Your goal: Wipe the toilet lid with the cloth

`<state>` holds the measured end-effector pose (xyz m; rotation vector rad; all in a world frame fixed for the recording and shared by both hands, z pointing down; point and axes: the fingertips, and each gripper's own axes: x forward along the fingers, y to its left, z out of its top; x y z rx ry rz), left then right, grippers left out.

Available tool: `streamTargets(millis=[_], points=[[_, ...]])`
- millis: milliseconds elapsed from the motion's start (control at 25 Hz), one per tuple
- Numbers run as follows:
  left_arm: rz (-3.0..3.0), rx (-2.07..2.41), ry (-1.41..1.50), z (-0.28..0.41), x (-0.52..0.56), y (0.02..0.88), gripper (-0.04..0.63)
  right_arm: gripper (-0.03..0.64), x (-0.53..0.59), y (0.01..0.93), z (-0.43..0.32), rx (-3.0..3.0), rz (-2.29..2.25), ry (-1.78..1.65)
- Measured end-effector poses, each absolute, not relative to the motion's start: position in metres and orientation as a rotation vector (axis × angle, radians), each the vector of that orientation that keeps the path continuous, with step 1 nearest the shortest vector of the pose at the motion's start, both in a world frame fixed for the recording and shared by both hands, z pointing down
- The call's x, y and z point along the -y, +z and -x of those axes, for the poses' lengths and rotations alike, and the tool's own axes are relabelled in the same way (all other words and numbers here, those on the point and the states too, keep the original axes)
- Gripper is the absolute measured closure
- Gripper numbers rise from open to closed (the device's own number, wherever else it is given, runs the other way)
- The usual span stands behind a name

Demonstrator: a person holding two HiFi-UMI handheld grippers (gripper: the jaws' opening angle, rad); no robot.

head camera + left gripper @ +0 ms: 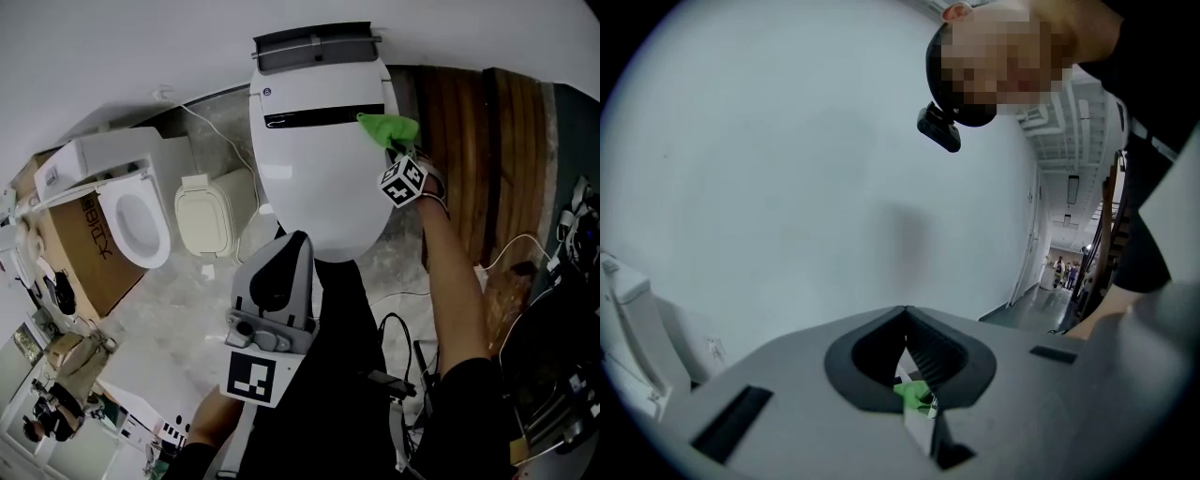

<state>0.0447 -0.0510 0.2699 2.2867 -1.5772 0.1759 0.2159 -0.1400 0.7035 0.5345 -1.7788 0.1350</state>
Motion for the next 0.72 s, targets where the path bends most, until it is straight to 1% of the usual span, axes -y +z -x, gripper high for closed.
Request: streamTargets(millis=[480,720], points=[[-2.285,1.630,0.156,-0.067,0.021,0.269,0.597,0.551,0.087,0.712,-0.224,1.775,-0.504,0.137],[-2.315,1.601,0.163,-0.065,0.014,0.268,0.597,0.551,0.053,0.717,-0.228,1.763,-0.518,0.180]])
